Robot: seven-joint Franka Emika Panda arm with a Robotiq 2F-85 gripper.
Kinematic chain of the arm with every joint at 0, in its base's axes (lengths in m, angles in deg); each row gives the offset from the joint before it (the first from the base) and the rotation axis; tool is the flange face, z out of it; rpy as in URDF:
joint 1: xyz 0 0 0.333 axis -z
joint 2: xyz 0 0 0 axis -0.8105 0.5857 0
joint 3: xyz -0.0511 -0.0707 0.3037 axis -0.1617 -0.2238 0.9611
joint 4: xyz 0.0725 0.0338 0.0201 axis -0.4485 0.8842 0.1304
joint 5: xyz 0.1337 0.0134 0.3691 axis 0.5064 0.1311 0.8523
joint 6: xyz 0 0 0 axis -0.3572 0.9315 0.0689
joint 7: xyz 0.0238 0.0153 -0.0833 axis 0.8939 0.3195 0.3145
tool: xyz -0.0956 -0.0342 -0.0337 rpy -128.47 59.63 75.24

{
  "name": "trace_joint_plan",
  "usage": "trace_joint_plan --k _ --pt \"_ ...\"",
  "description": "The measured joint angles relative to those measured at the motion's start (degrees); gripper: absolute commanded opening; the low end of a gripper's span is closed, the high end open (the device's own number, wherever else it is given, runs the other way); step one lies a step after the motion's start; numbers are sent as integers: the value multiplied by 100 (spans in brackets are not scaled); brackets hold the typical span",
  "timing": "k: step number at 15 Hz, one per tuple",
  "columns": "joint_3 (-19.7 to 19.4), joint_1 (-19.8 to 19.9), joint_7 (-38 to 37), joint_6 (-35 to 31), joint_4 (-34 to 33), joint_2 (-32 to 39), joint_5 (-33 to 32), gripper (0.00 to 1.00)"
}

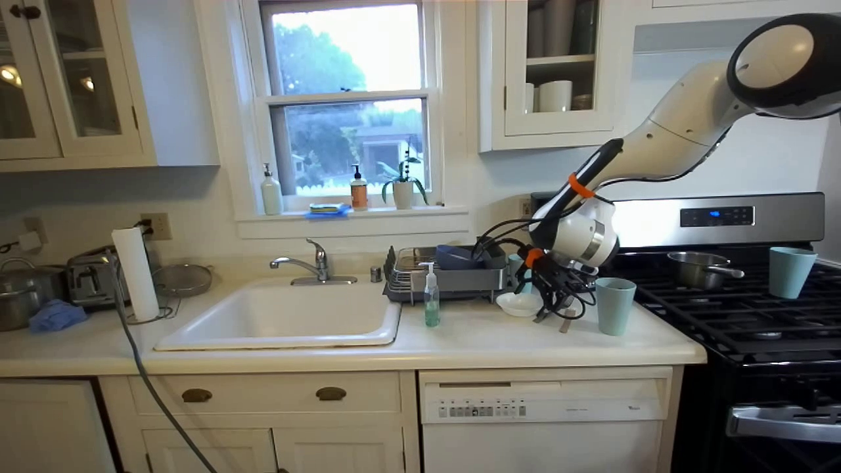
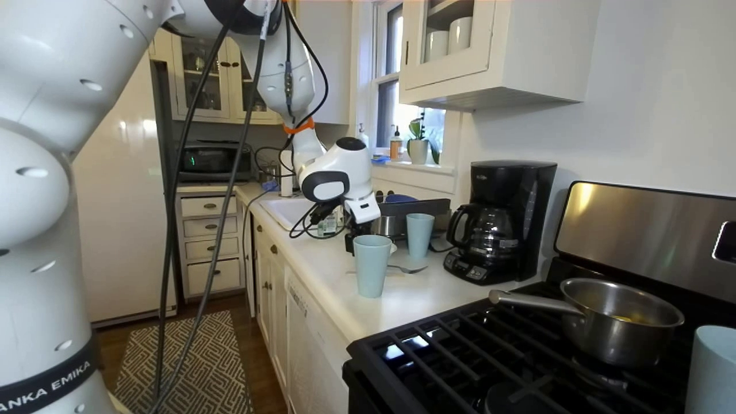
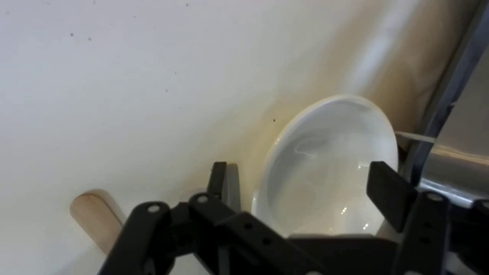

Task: Bring the bowl closer to the hand soap

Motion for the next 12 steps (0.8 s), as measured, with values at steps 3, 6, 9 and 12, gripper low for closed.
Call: trace_joint_plan --k 3,6,9,12 --pt "120 212 75 -55 -45 116 8 43" --pt "145 263 131 -205 -87 227 8 39" --pt "177 264 160 -367 -89 312 8 13" --pt "260 300 179 -384 -89 328 8 0"
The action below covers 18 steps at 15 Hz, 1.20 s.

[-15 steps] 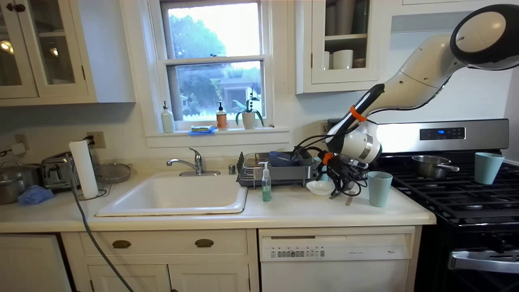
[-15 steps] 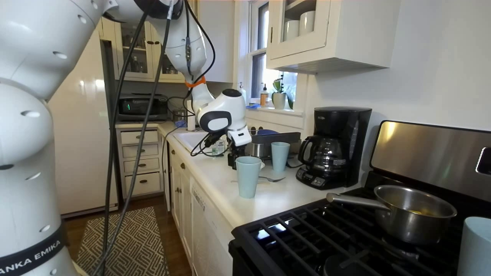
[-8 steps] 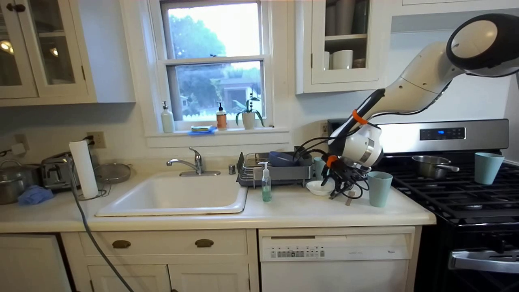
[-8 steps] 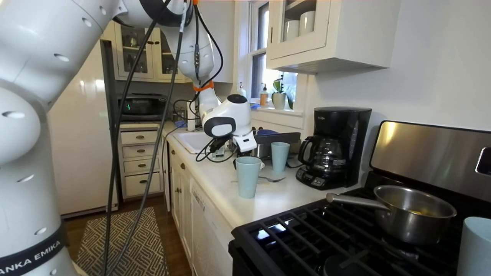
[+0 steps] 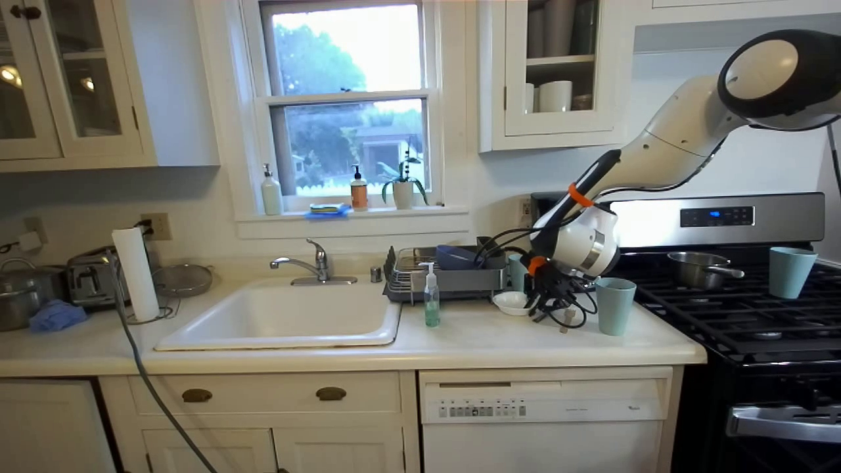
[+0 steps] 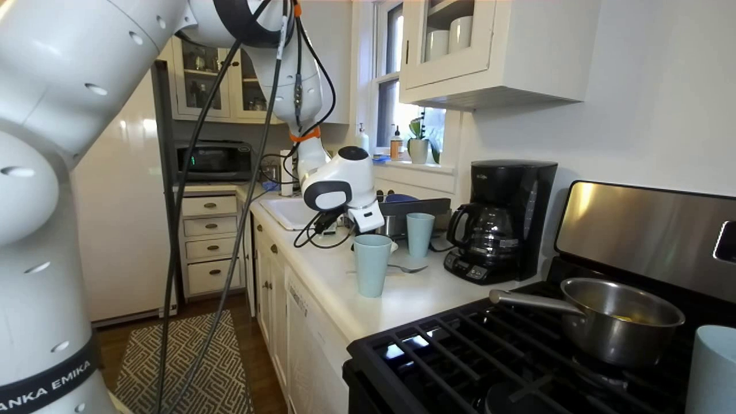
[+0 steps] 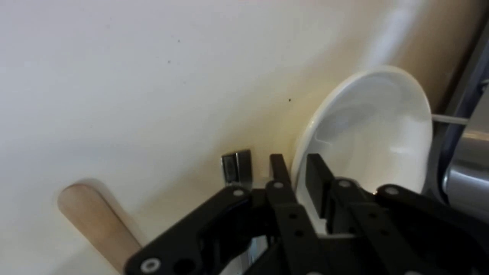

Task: Bring the bowl closer to the hand soap

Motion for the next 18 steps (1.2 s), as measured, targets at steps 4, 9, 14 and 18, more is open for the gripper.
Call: trace_joint_plan --k 4,9,14,18 --pt "130 172 79 -30 2 -18 0 2" --pt "339 424 558 87 18 -40 -6 2" --pt "592 769 1203 503 35 -106 -8 2" --pt "677 990 1651 984 104 -235 -8 2"
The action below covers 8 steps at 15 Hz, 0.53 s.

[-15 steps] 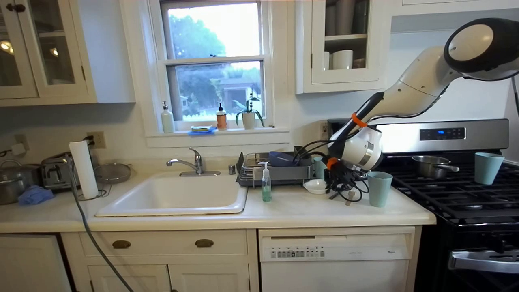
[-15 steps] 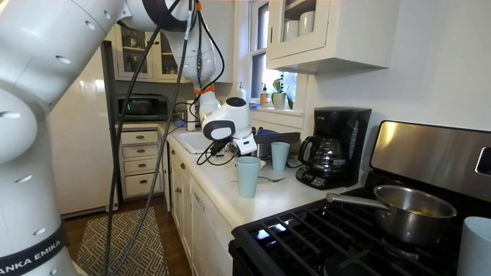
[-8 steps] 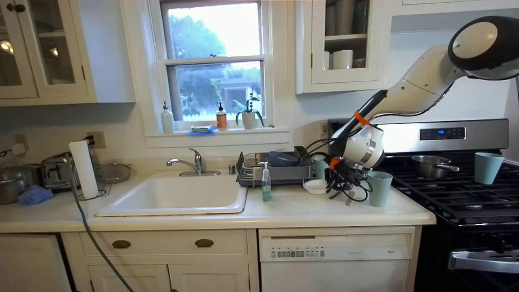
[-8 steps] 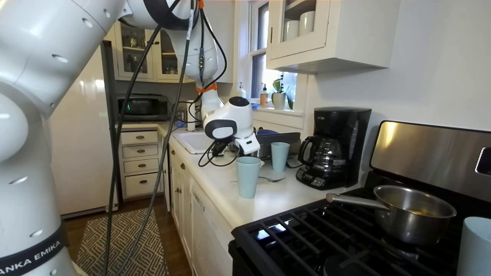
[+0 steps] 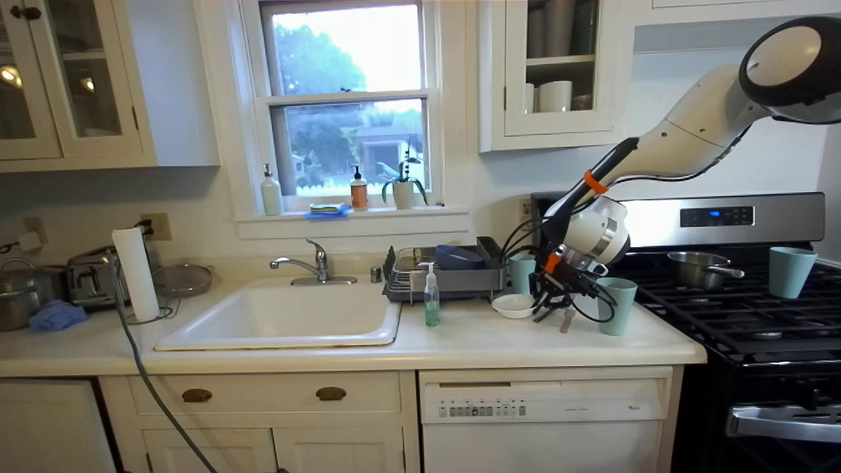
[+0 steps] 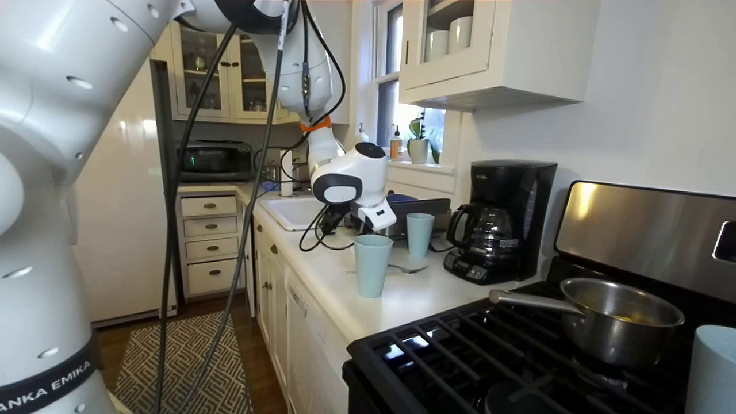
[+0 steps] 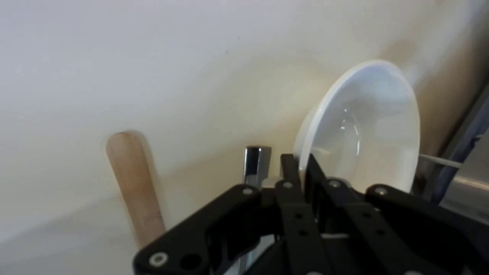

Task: Bring the bowl closer to the hand soap

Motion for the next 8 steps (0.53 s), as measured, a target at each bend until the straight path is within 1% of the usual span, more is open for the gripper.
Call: trace_joint_plan --k 3,5,7,8 --pt "276 275 436 421 108 -101 11 2" --pt "586 482 718 654 179 -158 115 2" --pt "725 483 1188 788 230 -251 616 2" --pt "877 544 1264 789 252 -286 732 2"
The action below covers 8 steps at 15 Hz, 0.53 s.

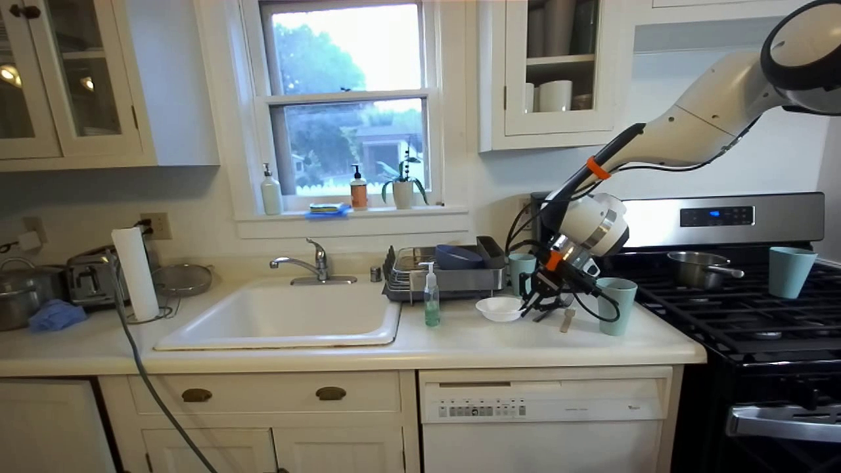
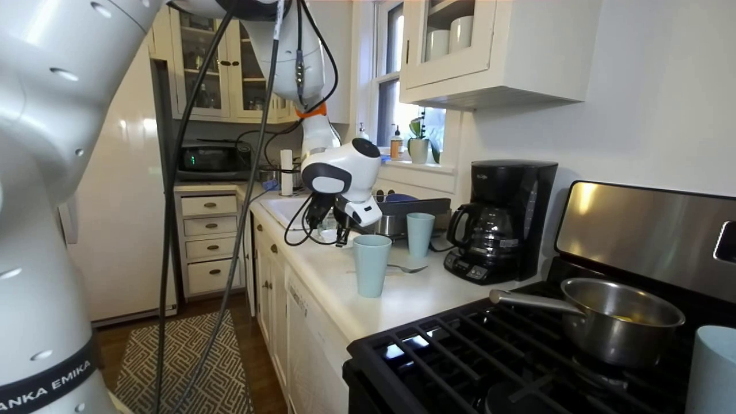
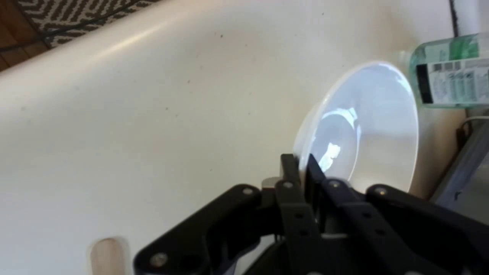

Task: Bring the bowl closer to the hand soap

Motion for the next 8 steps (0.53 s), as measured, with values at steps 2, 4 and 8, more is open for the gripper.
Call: trace_joint_plan --k 2,4,8 --pt "211 69 57 -6 11 -64 177 2" --pt "326 74 45 -49 12 -114 280 2" --pt "451 -35 -149 -472 39 -115 430 2"
